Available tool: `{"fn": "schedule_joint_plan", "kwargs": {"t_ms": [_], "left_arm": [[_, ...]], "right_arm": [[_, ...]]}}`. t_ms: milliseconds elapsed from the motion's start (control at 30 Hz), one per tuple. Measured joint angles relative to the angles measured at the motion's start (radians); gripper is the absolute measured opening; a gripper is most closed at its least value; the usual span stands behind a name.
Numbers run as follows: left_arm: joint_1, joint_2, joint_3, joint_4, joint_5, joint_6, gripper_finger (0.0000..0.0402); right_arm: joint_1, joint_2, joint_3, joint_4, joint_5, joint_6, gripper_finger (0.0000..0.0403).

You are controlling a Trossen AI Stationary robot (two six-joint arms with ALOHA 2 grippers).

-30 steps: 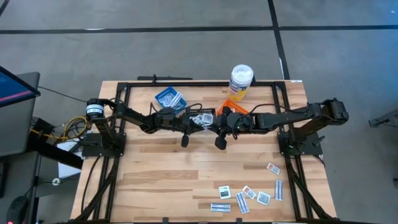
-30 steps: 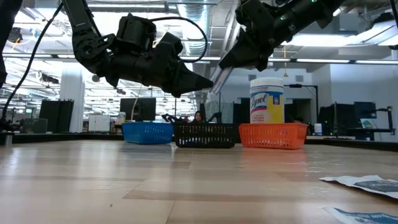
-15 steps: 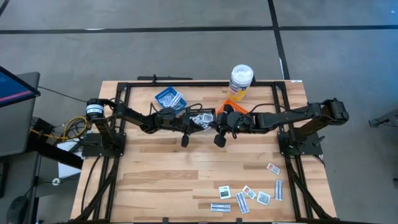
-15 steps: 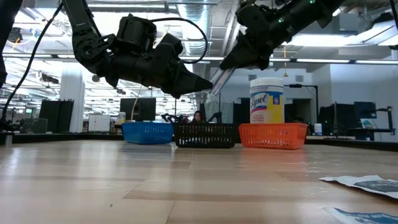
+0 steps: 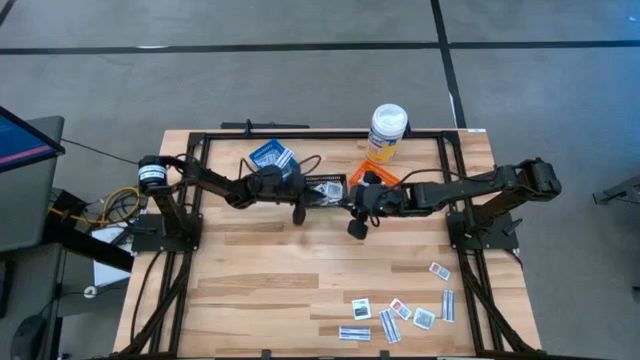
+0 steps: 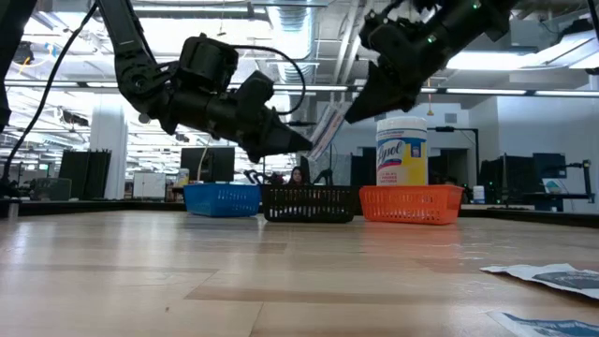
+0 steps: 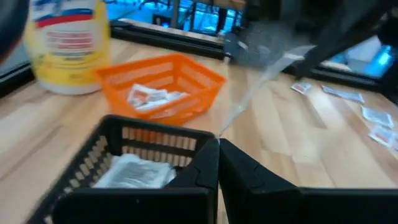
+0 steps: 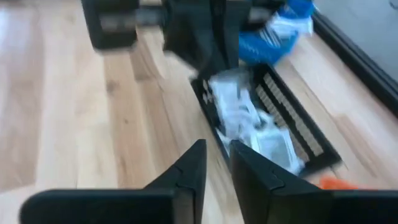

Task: Pick & Place First Aid Supplies
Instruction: Put the bandage into the blue container

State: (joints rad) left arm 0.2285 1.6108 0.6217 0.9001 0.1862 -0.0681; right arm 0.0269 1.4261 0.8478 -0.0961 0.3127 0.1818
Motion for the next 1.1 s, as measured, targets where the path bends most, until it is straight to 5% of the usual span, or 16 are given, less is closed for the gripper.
{"fn": "schedule_joint_plan", "kwargs": {"t_ms": [233, 633, 867, 1000, 1100], "left_arm": [[0.147, -0.083, 0.0, -0.164, -0.061, -0.02, 0.0007], [0.472, -0.335, 0.0, -0.831, -0.115, -0.087, 0.0007], [0.505, -0.291, 0.0, -0.871, -0.035, -0.092, 0.0007], [0.494, -0.266, 0.0, -0.875, 0.101, -0.08, 0.0007], [0.488, -0.269, 0.0, -0.874, 0.076, -0.081, 0.0007]], "right_arm": [[-0.003, 0.0, 0.0, -0.115, 0.005, 0.114, 0.0077], [-0.003, 0.0, 0.0, -0.106, 0.002, 0.115, 0.0077], [-0.003, 0.0, 0.0, -0.106, 0.002, 0.115, 0.0077], [-0.003, 0.0, 0.0, -0.106, 0.001, 0.115, 0.0077], [-0.003, 0.0, 0.0, -0.106, 0.001, 0.115, 0.0077]]}}
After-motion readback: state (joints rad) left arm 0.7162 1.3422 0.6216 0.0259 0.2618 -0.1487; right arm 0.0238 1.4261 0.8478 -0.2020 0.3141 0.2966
